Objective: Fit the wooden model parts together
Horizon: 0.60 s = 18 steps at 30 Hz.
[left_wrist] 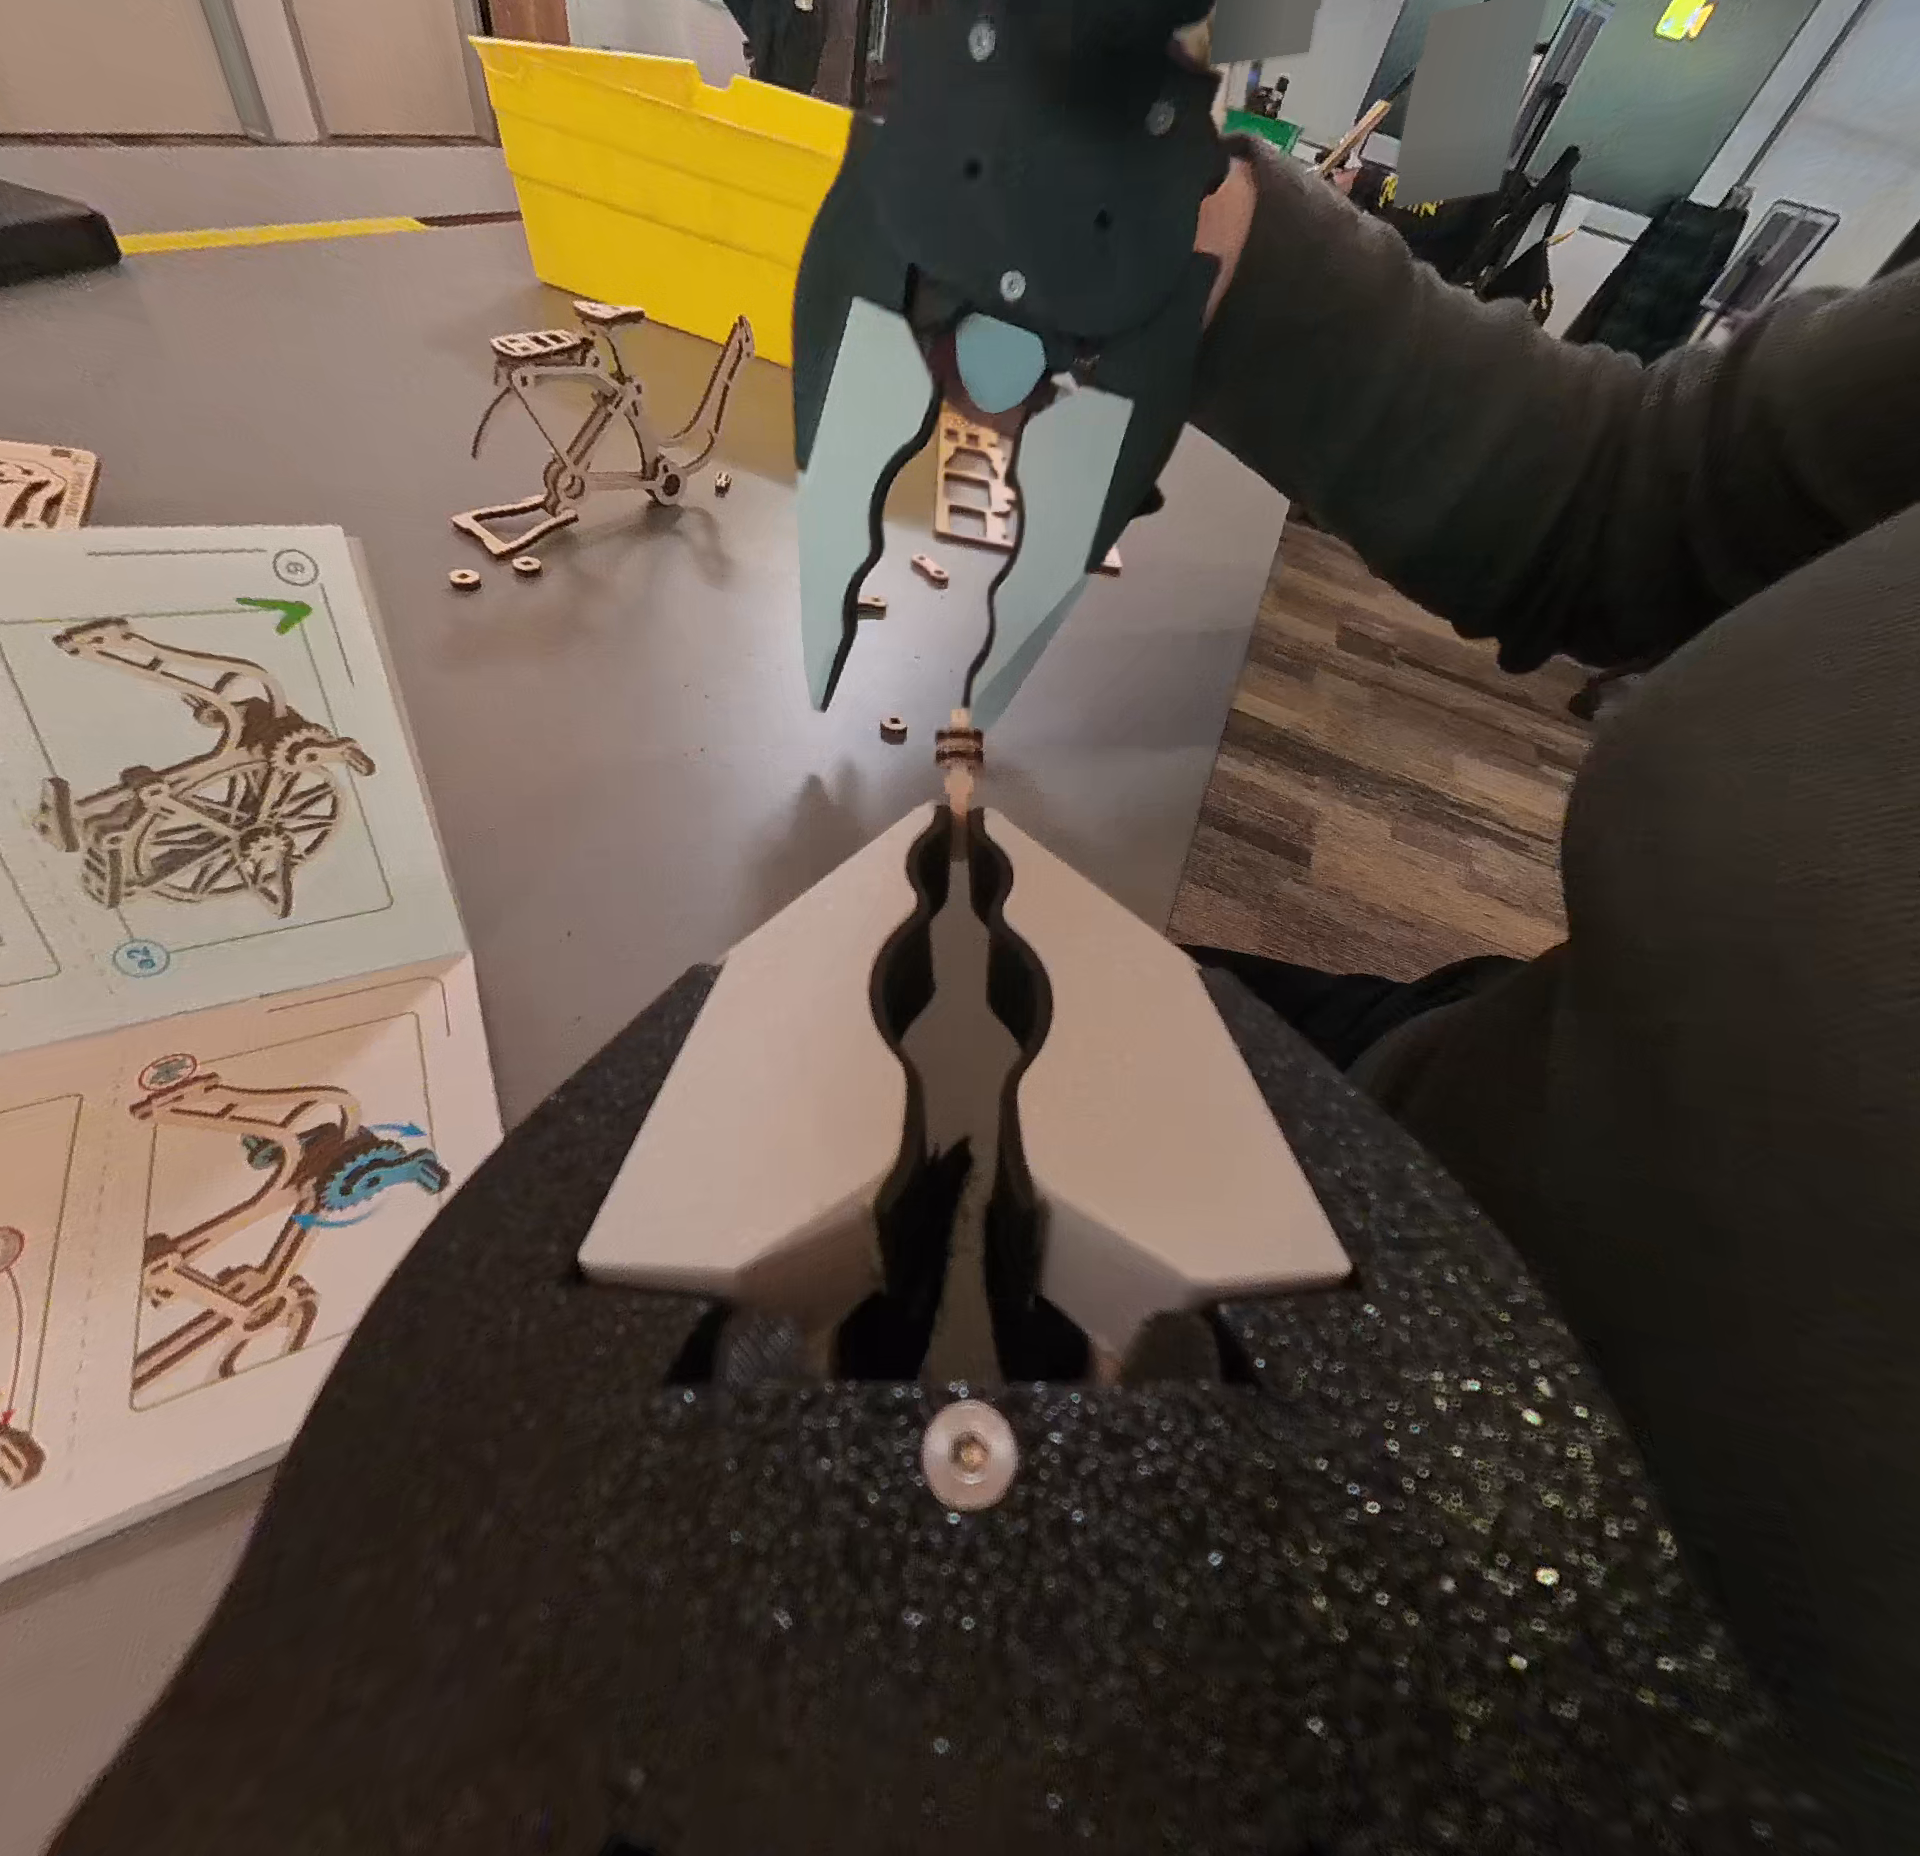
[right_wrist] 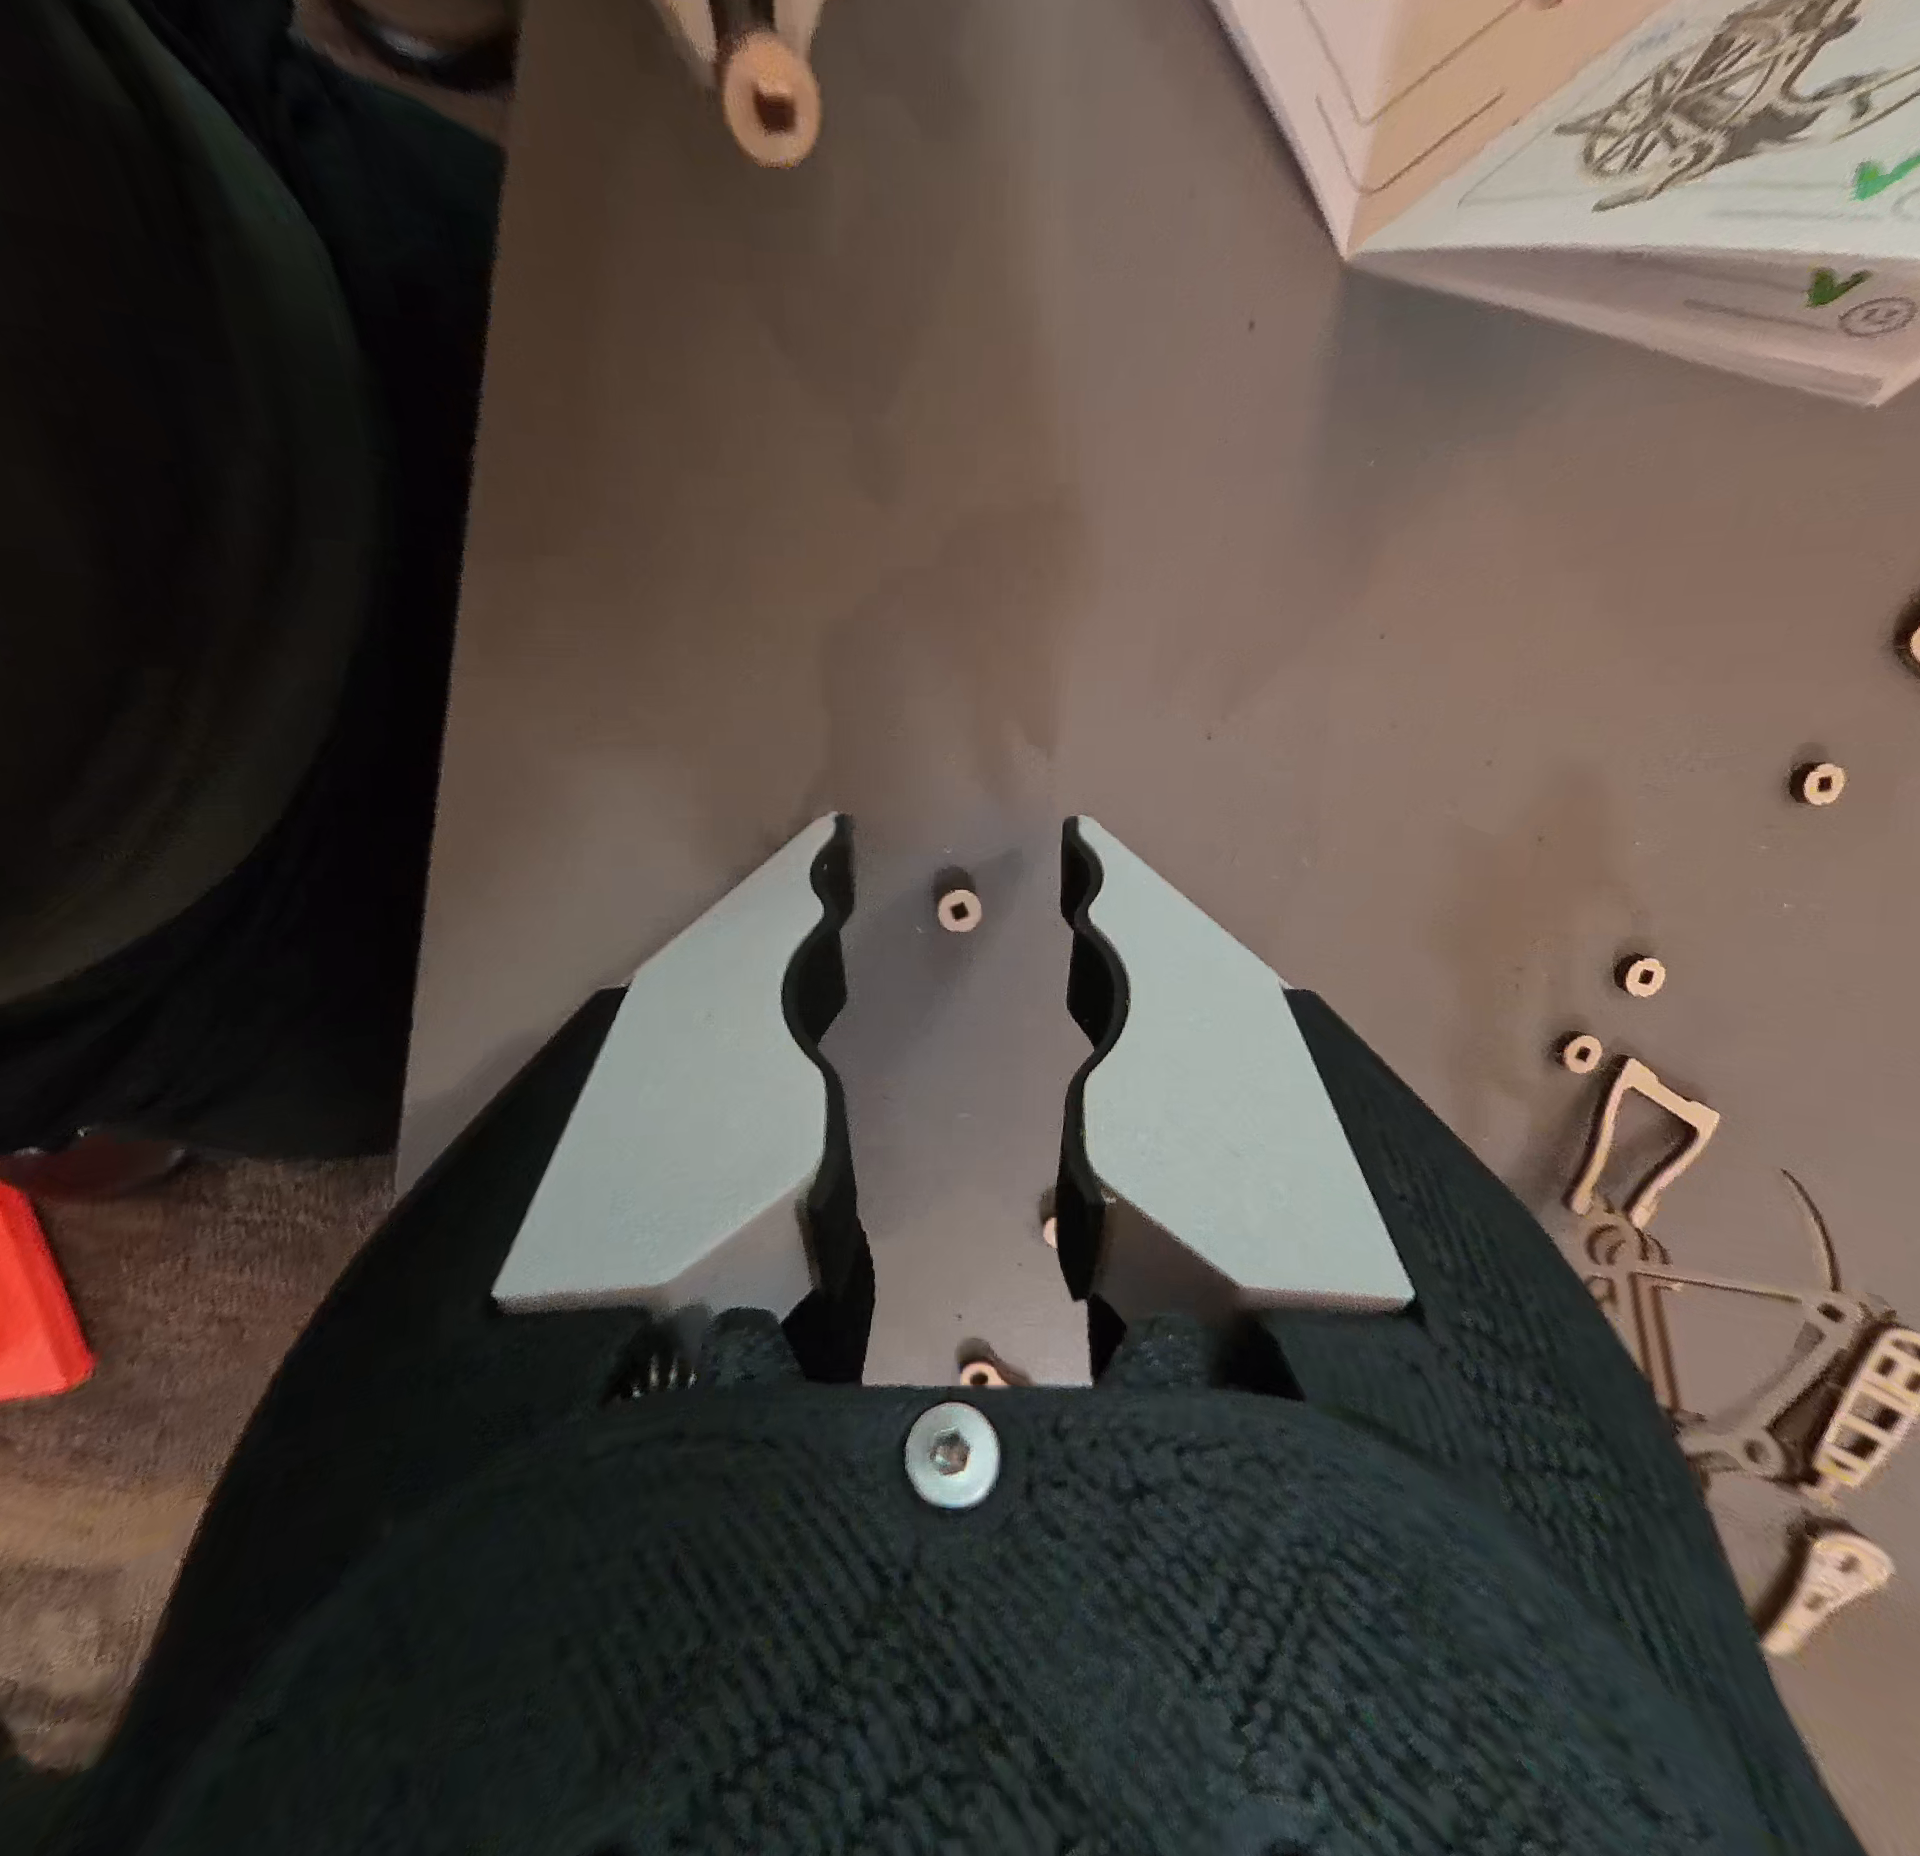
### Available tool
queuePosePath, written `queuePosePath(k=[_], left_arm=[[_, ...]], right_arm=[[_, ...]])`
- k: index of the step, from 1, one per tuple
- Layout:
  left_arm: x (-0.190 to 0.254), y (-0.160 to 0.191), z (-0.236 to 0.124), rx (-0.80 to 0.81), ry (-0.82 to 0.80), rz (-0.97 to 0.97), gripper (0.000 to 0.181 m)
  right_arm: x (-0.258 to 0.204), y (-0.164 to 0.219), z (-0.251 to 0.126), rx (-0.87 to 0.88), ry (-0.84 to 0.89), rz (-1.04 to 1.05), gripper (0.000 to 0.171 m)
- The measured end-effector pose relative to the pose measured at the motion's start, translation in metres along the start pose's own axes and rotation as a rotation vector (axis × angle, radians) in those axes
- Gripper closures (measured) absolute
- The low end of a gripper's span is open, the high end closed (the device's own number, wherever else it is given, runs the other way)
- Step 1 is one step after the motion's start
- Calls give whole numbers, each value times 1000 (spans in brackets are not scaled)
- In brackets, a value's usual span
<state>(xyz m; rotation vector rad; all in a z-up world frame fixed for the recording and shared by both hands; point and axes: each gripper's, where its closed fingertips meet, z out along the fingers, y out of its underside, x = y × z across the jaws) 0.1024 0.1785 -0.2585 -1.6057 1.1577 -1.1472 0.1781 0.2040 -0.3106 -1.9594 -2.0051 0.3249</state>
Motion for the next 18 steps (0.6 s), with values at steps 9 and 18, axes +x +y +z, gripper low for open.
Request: queuePosePath(k=[9, 18], left_arm=[[9, -1, 13, -78, 143, -126, 180], [31, -9, 17, -171, 405, -326, 180]], right_arm=[[-17, -52, -37, 413, 144, -208, 143], [-41, -77, -51, 504, 204, -417, 168]])
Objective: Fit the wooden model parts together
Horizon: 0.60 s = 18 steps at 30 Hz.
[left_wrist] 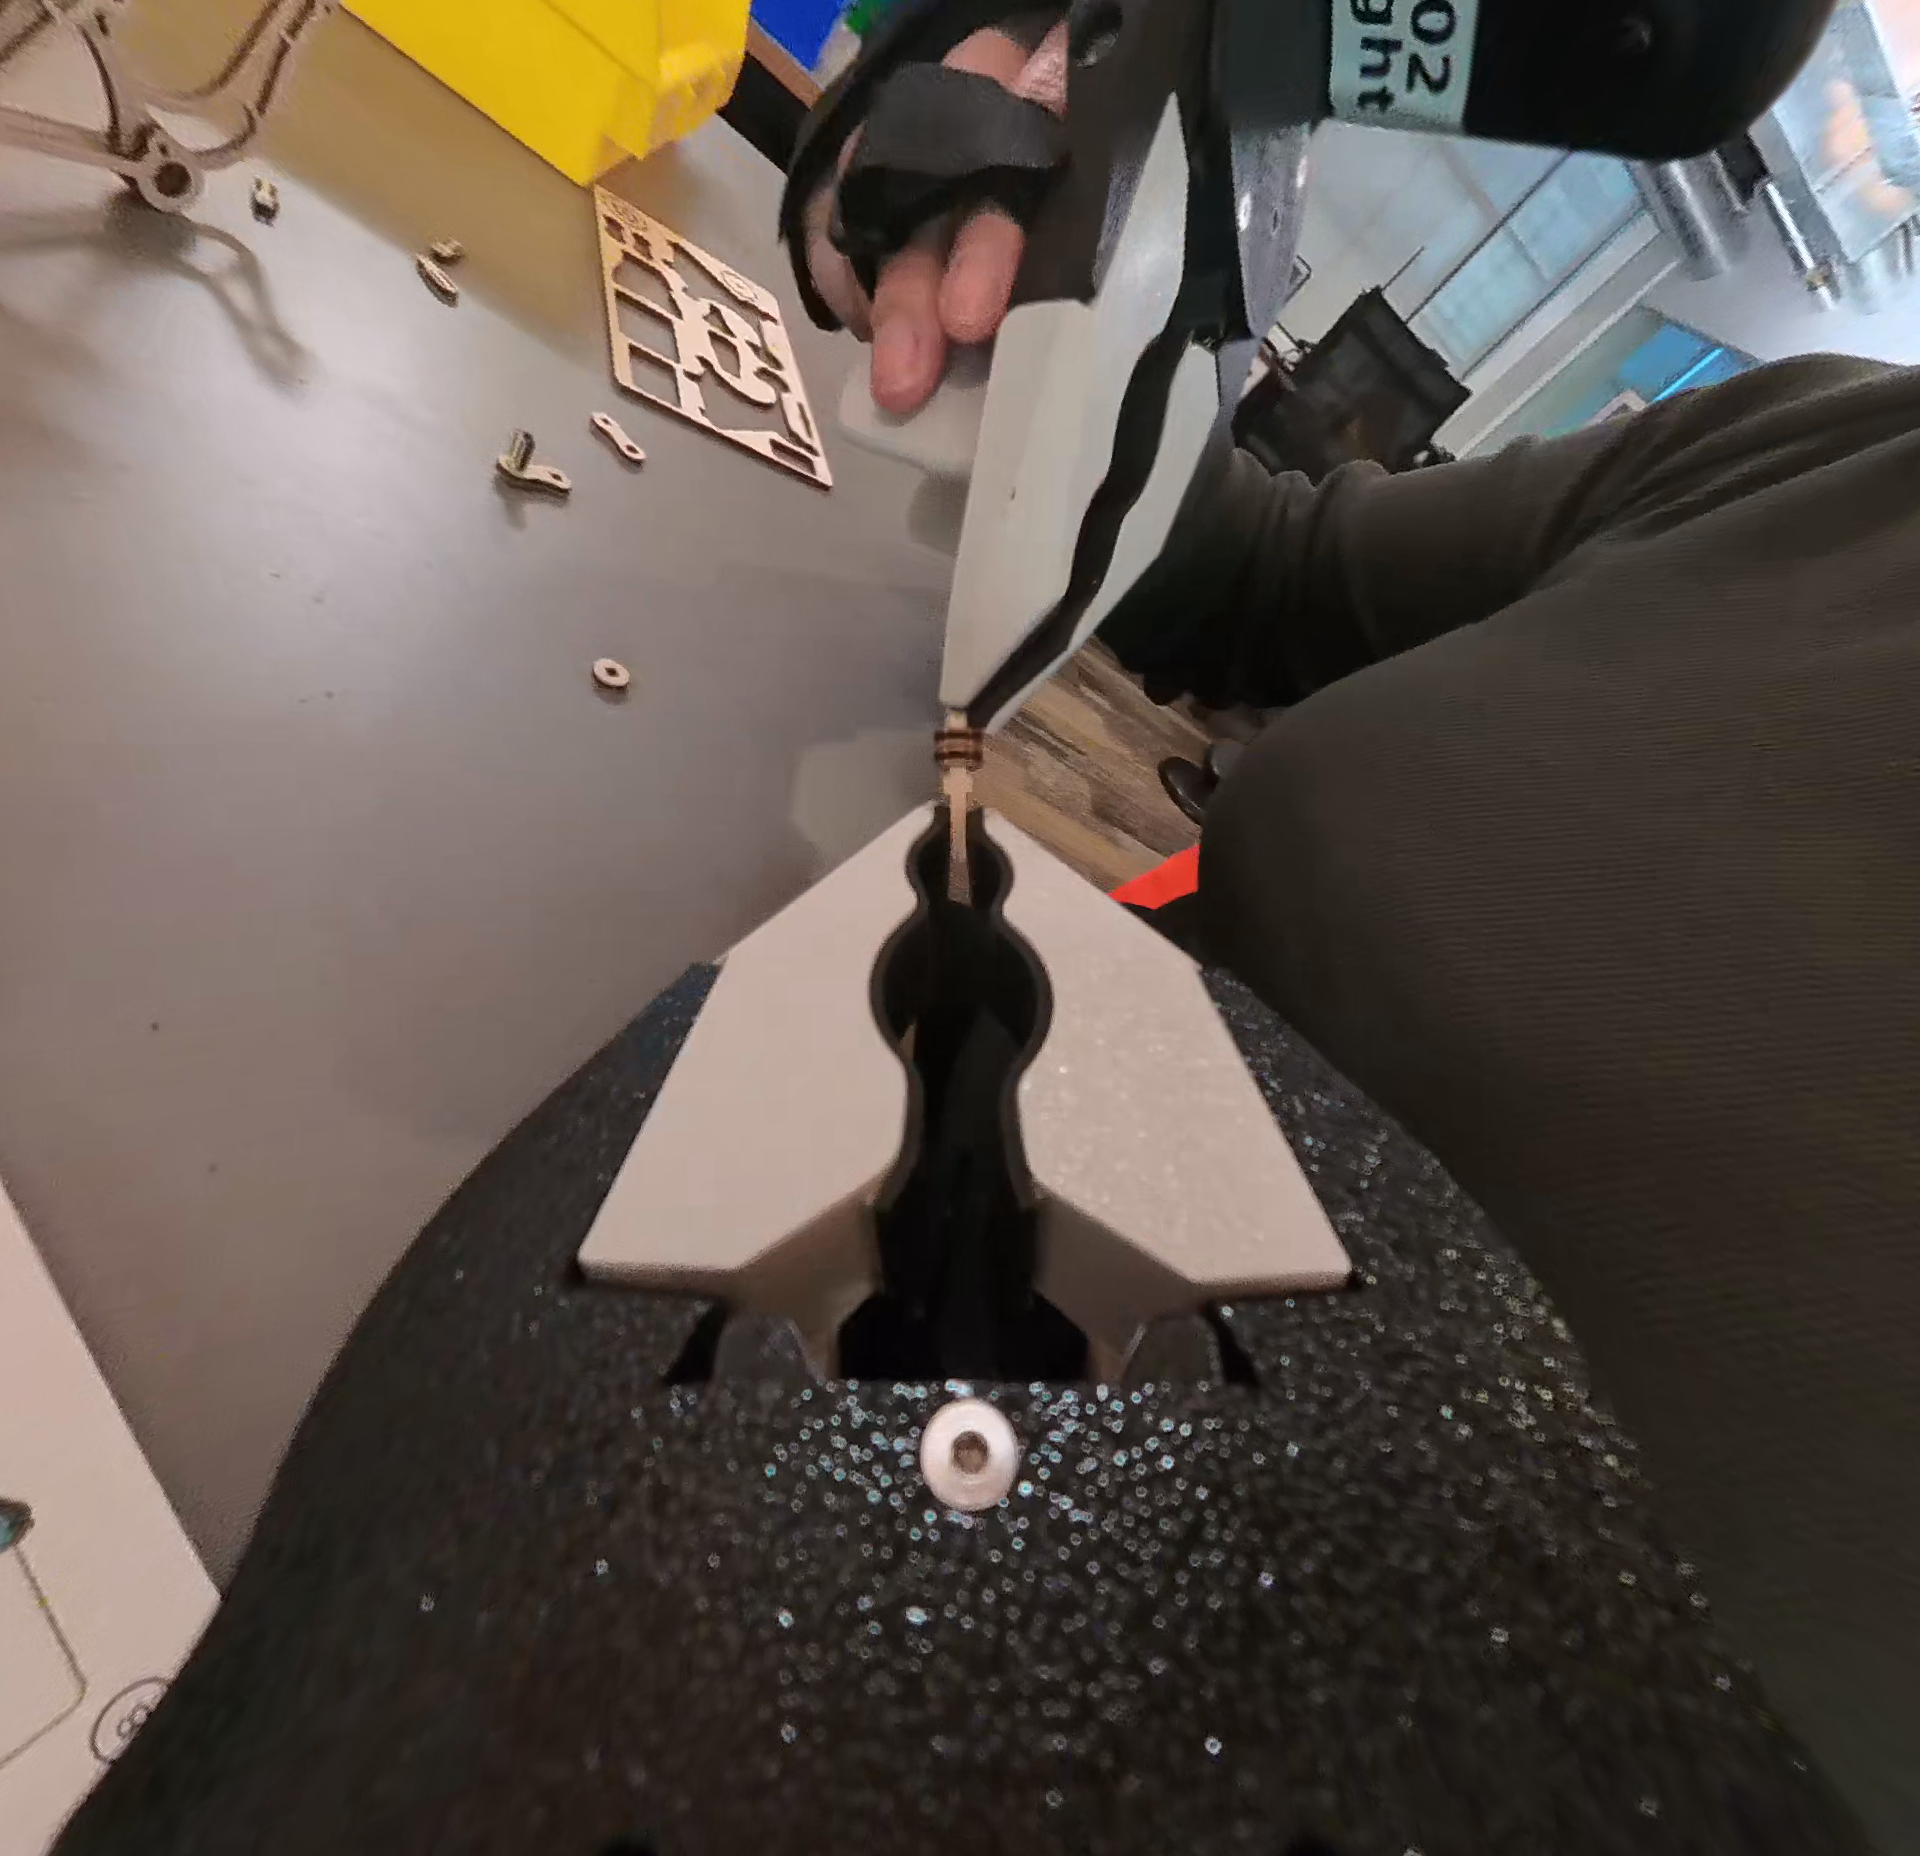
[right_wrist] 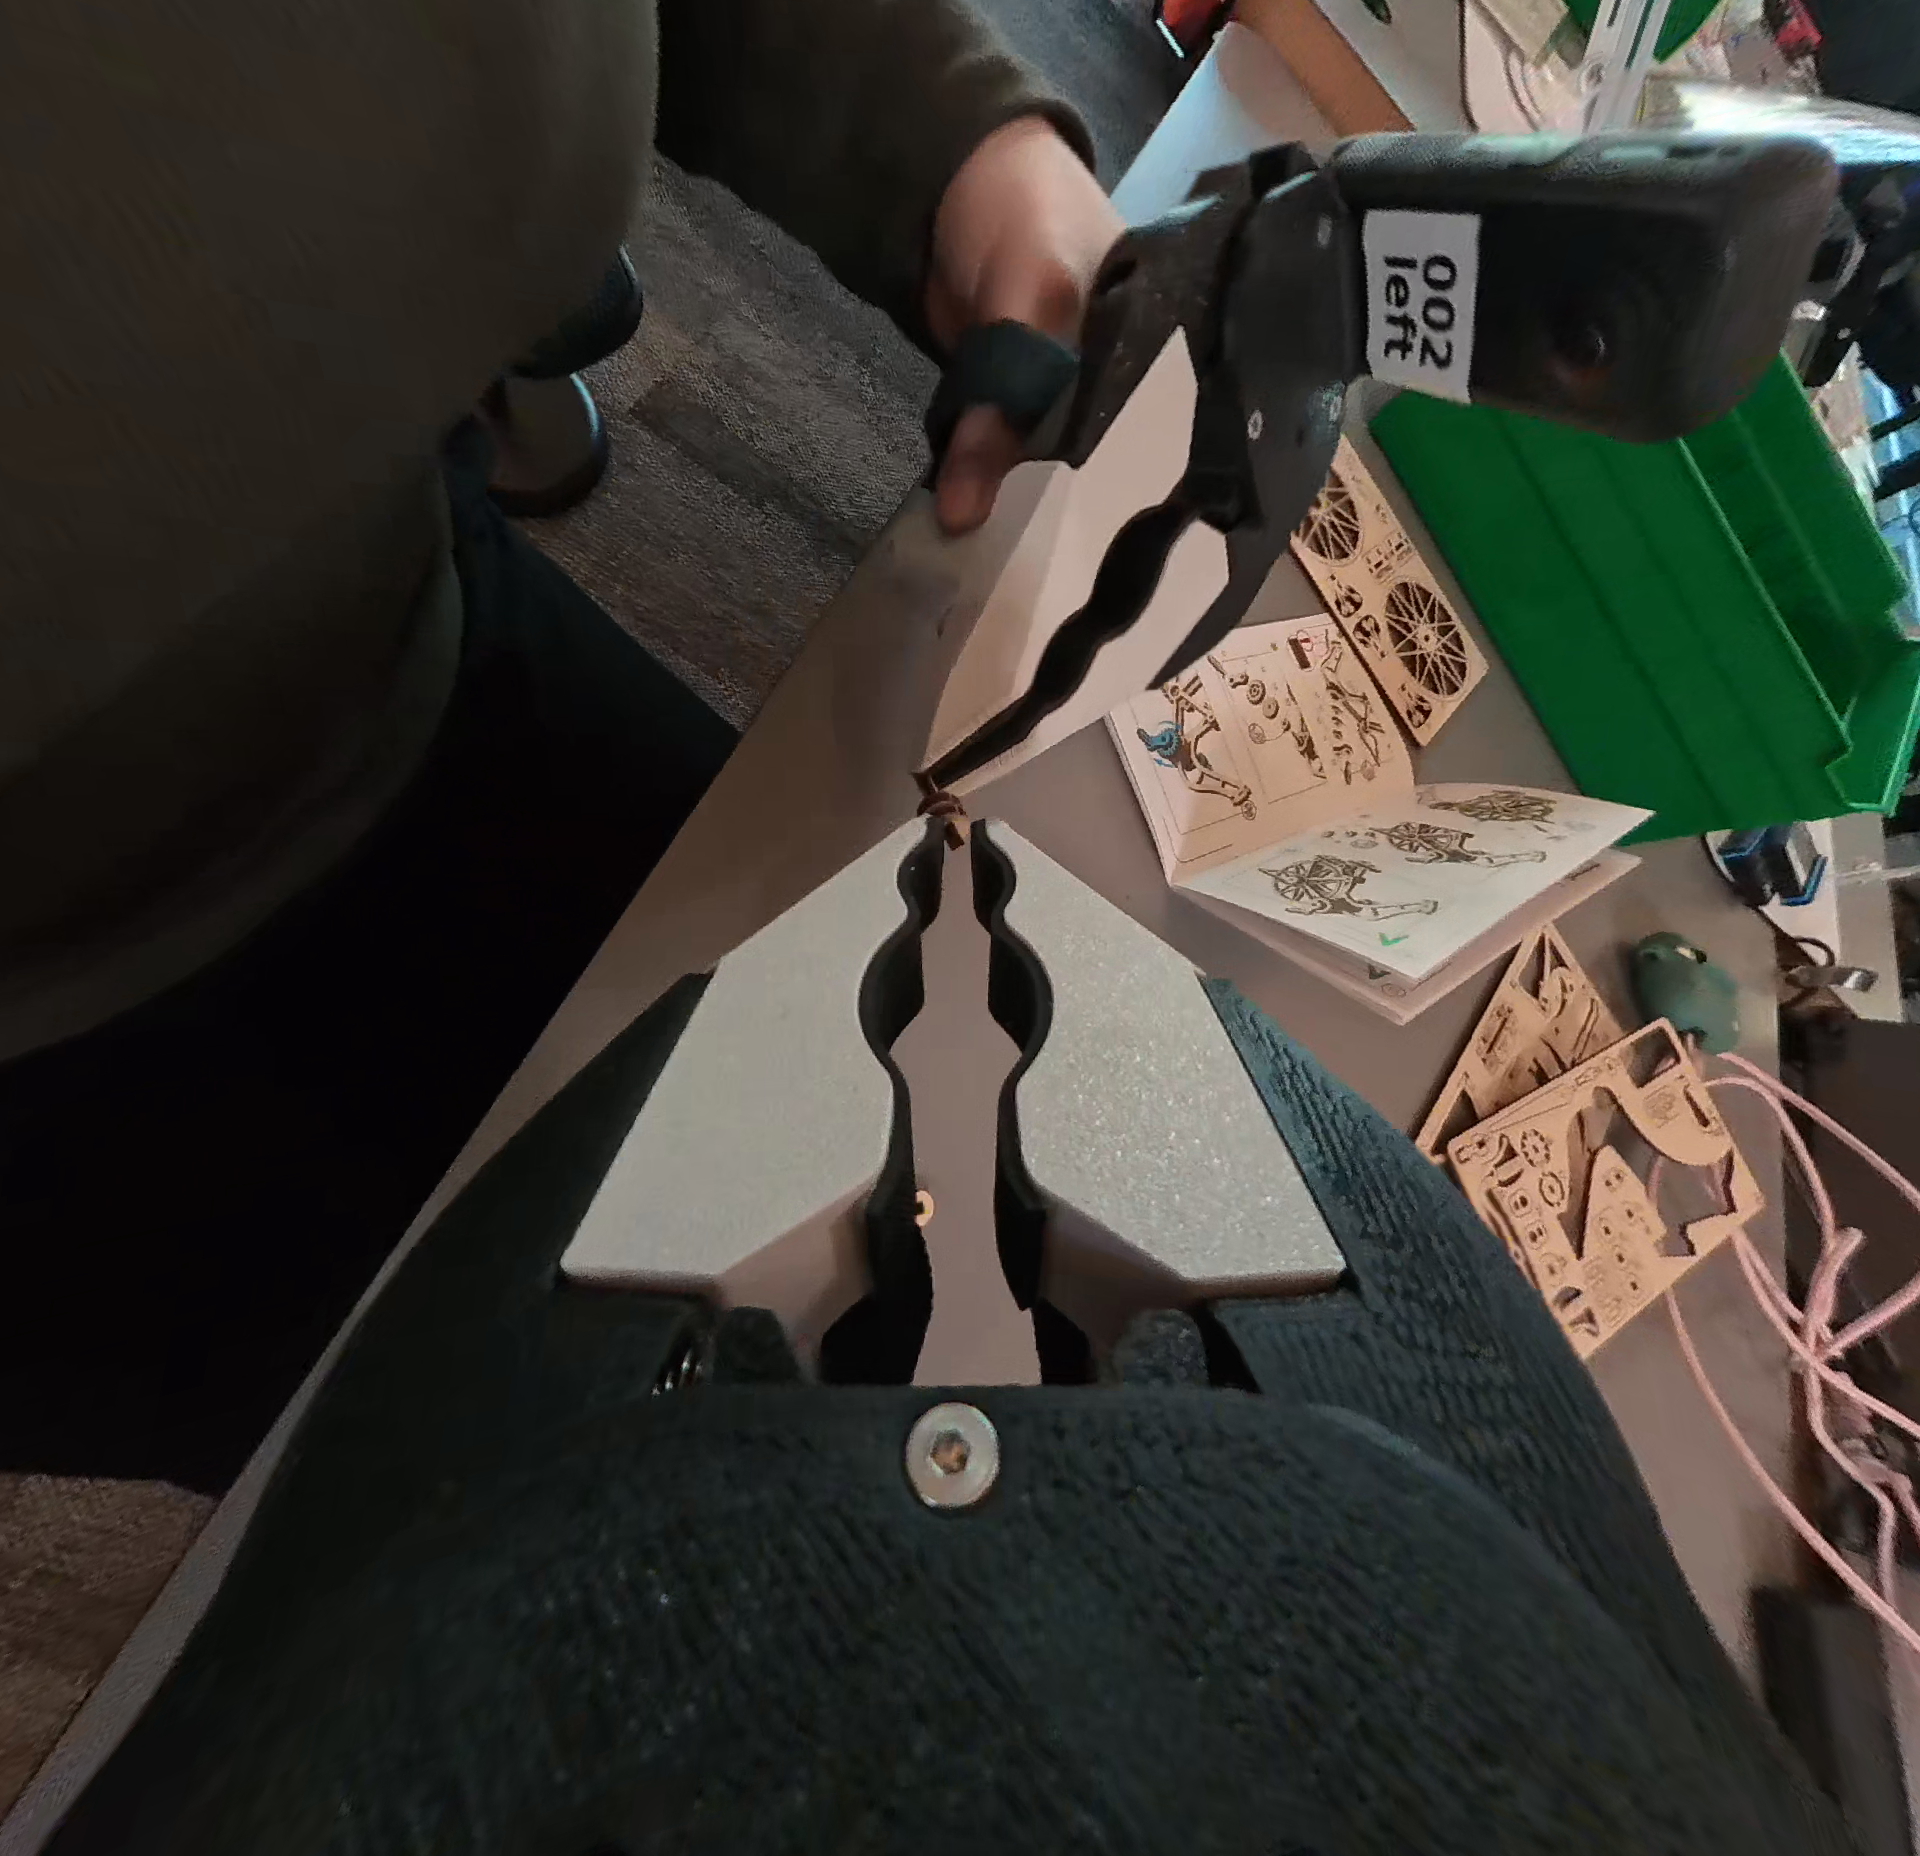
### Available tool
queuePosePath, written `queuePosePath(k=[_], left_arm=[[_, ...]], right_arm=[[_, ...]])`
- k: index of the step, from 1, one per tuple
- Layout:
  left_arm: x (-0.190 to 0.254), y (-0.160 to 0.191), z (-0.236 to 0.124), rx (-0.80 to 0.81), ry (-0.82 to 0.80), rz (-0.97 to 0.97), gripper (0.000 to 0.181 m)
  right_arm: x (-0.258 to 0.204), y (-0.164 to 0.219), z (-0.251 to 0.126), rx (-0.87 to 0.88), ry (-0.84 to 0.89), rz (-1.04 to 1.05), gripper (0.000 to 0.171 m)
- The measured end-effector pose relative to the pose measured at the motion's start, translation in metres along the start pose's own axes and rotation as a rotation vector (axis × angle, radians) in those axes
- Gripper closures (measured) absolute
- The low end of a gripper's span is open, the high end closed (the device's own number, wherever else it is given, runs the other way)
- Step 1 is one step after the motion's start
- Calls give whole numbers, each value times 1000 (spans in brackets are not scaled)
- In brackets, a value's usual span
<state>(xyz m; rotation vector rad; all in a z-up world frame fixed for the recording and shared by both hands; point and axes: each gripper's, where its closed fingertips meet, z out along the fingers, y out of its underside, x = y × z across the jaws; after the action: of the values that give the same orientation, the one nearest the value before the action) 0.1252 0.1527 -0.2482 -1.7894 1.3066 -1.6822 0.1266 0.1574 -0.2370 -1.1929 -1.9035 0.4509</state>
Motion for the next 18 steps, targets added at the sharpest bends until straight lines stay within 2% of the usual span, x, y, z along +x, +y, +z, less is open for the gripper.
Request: queuePosePath(k=[6, 18], left_arm=[[9, -1, 0, -22, 89, -56, 180], [11, 3, 1, -73, 115, -94, 180]], right_arm=[[-7, 1, 0, 0, -35, -39, 167], [-10, -2, -1, 10, -51, -72, 170]])
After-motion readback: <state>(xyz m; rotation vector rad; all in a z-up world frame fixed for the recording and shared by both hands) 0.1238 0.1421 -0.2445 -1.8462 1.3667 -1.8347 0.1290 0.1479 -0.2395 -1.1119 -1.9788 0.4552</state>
